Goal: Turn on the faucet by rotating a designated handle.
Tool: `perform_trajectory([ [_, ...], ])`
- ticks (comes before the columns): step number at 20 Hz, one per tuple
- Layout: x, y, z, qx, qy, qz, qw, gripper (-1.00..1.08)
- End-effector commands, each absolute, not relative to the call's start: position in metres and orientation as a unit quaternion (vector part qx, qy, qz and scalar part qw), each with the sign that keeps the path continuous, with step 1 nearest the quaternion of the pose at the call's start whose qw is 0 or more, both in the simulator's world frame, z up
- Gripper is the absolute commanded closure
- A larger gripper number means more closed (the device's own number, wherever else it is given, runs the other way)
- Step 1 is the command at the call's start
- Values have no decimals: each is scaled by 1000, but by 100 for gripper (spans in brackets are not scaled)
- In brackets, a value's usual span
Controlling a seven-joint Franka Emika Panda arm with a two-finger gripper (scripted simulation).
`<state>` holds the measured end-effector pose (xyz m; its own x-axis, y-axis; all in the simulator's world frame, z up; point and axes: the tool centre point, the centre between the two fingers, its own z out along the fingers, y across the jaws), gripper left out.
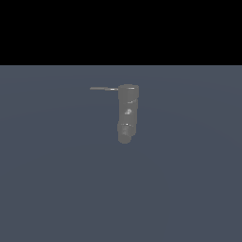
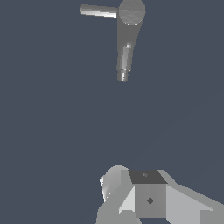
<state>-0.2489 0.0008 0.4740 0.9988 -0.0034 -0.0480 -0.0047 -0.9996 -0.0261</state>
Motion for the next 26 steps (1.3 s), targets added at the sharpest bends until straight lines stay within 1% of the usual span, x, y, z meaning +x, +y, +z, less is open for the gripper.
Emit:
perform_trajectory([
  [1,-249,1,474,-1000,2,24,13,108],
  [7,-247,5,471,-1000,11,24,13,108],
  [14,-239,20,460,-999,45,23,13,108],
  [26,-205,67,424,-988,155,21,13,108],
])
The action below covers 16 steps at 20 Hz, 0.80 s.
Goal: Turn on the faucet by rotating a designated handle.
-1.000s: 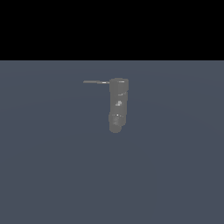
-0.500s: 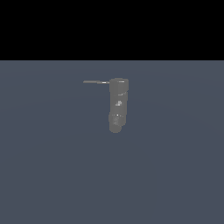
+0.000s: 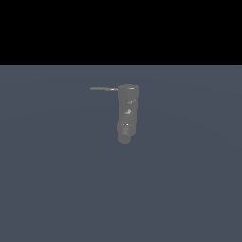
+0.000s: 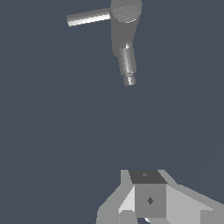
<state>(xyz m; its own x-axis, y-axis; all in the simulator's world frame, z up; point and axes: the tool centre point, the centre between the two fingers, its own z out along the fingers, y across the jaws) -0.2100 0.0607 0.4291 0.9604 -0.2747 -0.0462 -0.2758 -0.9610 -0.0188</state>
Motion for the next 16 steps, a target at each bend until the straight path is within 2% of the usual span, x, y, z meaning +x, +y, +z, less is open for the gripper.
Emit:
perform_trajectory([
  [1,-201,71,420,-986,165,21,13,108],
  [16,-135,120,369,-949,315,18,13,108],
])
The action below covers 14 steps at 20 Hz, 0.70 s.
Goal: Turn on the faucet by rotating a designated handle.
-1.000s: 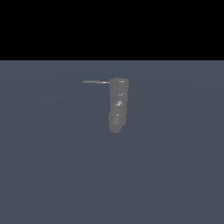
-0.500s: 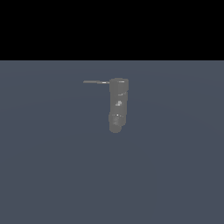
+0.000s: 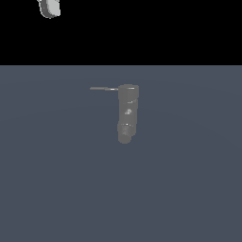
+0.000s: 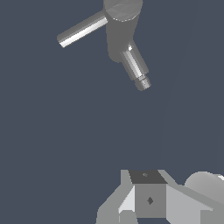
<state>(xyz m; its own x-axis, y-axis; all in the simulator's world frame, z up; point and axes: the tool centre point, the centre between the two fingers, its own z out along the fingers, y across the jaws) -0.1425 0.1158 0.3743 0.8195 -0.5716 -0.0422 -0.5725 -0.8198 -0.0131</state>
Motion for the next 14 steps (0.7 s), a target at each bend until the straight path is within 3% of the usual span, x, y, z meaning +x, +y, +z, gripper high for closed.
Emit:
perform_trajectory([
  [1,-130,123,366,-946,325,18,13,108],
  [14,-65,143,323,-896,444,14,12,108],
])
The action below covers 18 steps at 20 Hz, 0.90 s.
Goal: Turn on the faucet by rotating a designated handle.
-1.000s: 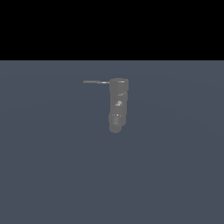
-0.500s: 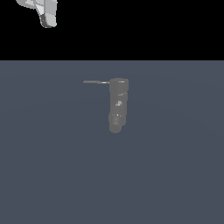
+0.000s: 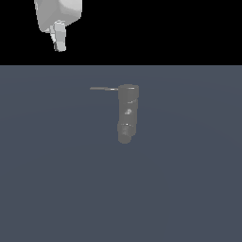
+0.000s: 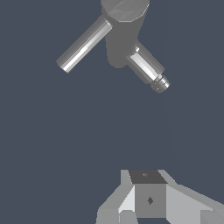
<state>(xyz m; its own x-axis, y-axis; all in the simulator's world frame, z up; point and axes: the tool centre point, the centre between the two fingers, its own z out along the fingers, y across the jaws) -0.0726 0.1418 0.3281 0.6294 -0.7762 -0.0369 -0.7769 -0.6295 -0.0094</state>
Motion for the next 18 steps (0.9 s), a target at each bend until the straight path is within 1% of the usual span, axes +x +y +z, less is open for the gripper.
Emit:
perform_trajectory([
  [1,-59,144,320,-891,453,14,12,108],
  [10,-11,146,290,-847,532,11,10,108],
  [18,37,138,260,-795,606,7,6,108],
])
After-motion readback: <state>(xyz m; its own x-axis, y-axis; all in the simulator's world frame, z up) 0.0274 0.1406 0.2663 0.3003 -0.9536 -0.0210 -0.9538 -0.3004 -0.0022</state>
